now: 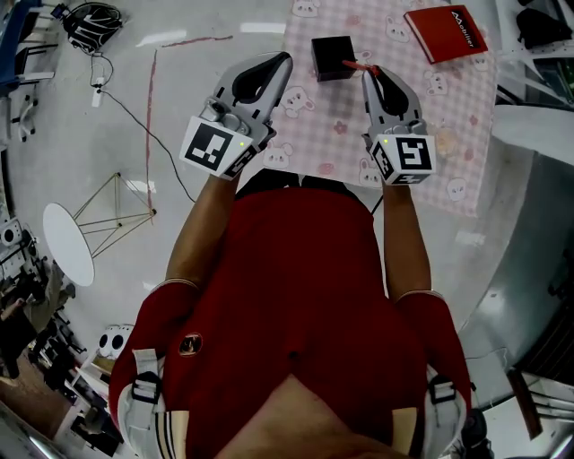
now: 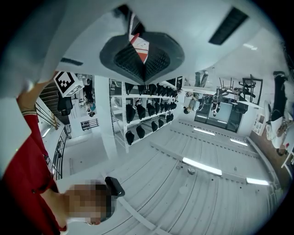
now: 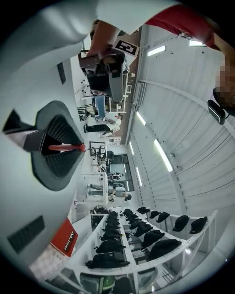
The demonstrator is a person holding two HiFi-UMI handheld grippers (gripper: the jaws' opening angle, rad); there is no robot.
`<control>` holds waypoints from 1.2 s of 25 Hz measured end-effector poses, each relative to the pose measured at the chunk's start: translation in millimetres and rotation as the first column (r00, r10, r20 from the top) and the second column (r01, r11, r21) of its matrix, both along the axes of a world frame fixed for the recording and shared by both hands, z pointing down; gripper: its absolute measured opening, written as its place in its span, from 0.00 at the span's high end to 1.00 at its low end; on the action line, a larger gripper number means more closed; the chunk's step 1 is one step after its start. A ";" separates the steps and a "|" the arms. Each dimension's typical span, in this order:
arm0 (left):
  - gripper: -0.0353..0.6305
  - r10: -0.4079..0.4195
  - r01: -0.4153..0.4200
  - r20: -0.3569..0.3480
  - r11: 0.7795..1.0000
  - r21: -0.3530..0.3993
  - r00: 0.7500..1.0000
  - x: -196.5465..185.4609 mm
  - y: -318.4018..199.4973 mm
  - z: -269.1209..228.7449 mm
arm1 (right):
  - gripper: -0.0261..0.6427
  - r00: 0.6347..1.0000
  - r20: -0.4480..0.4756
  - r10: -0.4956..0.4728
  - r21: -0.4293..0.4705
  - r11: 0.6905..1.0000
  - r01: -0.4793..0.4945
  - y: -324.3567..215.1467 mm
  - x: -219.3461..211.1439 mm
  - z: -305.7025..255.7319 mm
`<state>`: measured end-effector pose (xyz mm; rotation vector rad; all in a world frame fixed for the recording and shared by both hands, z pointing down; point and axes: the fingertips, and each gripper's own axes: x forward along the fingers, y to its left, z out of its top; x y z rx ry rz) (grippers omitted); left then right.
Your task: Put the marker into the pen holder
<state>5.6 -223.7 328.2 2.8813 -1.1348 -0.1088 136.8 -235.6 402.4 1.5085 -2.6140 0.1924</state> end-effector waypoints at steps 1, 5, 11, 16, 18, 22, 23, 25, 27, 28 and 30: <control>0.94 0.005 -0.005 0.001 1.000 -0.003 1.000 0.8 -1.8 1.3 | 0.89 1.000 -0.001 0.006 -0.009 1.000 -0.006 -2.2 0.2 4.4; 0.94 0.019 -0.019 0.003 0.999 -0.033 1.000 -0.7 -7.6 11.4 | 0.89 1.000 -0.011 0.015 -0.033 0.999 -0.015 -11.3 -3.0 18.7; 0.94 0.025 -0.025 0.000 0.999 -0.028 1.000 -4.9 -15.0 14.6 | 0.89 0.999 -0.030 0.014 -0.053 0.998 -0.015 -20.5 -10.4 35.1; 0.94 0.045 -0.045 -0.002 0.998 -0.041 0.999 -3.1 -19.8 19.7 | 0.89 0.998 -0.058 0.008 -0.076 0.997 -0.012 -29.3 -12.4 54.1; 0.94 0.043 -0.043 0.010 0.997 -0.057 0.999 -5.7 -20.4 25.5 | 0.89 0.998 -0.066 0.006 -0.087 0.996 -0.012 -31.3 -14.3 61.6; 0.94 0.039 -0.038 0.014 0.998 -0.053 0.999 -7.2 -23.9 25.6 | 0.89 0.997 -0.077 0.003 -0.110 0.994 -0.011 -36.3 -16.6 76.1; 0.94 0.039 -0.039 0.014 0.998 -0.051 0.999 -7.2 -24.8 25.2 | 0.89 0.997 -0.080 0.002 -0.116 0.993 -0.011 -37.6 -16.8 79.5; 0.94 0.039 -0.038 0.016 0.997 -0.062 0.999 -8.6 -25.8 28.4 | 0.89 0.996 -0.085 0.000 -0.128 0.992 -0.010 -39.8 -17.4 85.6; 0.94 0.039 -0.037 0.017 0.997 -0.067 0.999 -9.7 -26.8 29.8 | 0.89 0.996 -0.089 -0.003 -0.137 0.991 -0.009 -41.4 -18.0 90.7; 0.94 0.039 -0.037 0.019 0.997 -0.067 0.999 -9.9 -27.3 29.9 | 0.89 0.996 -0.091 -0.004 -0.140 0.990 -0.009 -42.0 -18.3 93.1; 0.94 0.038 -0.037 0.021 0.997 -0.061 0.999 -9.9 -28.5 28.7 | 0.89 0.996 -0.094 -0.006 -0.147 0.989 -0.008 -42.9 -18.5 97.3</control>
